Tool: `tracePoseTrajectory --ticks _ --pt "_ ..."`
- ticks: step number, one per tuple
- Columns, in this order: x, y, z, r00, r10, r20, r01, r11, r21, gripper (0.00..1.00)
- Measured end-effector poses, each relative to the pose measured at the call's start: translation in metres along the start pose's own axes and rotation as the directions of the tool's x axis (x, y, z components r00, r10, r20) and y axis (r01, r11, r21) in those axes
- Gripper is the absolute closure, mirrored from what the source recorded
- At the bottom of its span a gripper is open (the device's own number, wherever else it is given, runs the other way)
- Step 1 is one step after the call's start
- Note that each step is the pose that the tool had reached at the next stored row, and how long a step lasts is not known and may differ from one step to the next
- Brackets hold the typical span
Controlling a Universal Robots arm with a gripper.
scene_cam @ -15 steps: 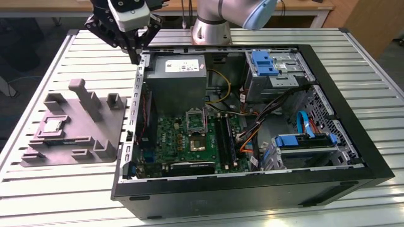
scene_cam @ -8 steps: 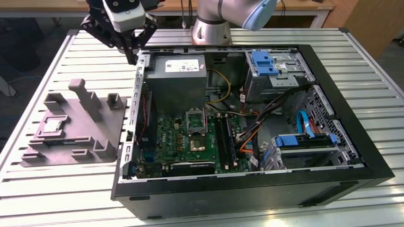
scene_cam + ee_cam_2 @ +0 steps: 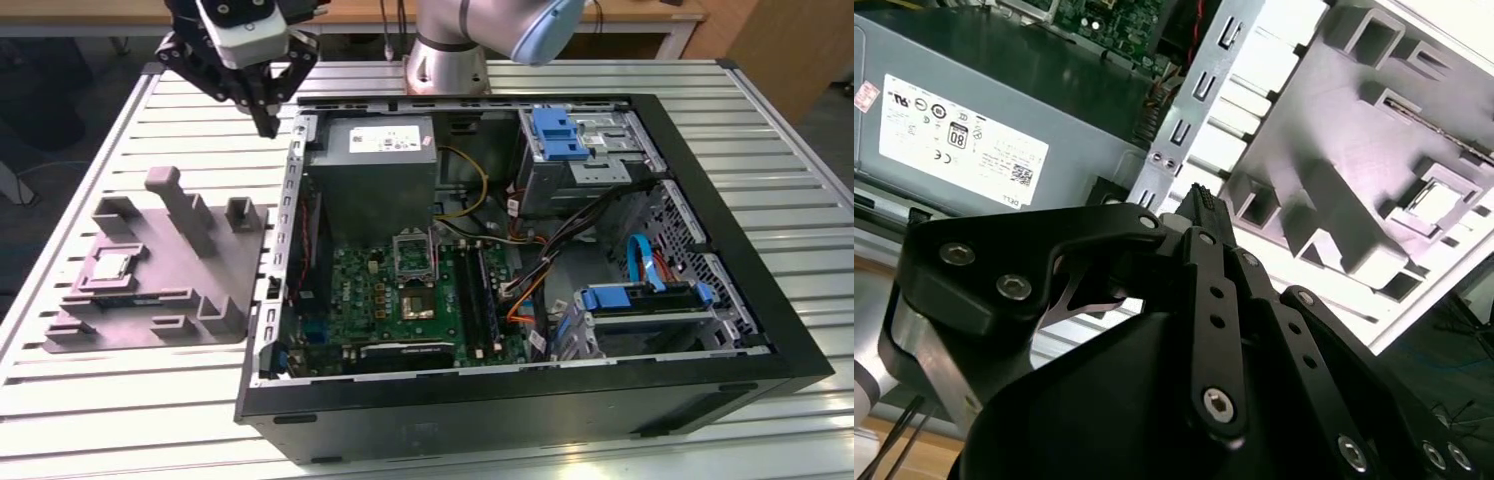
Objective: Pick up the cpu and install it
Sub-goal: 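Reach for the cpu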
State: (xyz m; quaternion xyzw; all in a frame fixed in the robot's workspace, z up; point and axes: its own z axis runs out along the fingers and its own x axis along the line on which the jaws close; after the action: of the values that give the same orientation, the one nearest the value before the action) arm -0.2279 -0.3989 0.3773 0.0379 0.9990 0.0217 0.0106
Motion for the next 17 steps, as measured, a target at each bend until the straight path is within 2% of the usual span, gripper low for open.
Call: tracePoseTrajectory --ticks 11,17 --pt "0.0174 -0.0013 0.0000 1.0000 0.000 0.0000 0.000 1.0000 0.0000 0.89" --pt "0.0245 -0.0019 0.0002 1.0000 0.000 0.0000 0.000 1.0000 0.0000 0.89"
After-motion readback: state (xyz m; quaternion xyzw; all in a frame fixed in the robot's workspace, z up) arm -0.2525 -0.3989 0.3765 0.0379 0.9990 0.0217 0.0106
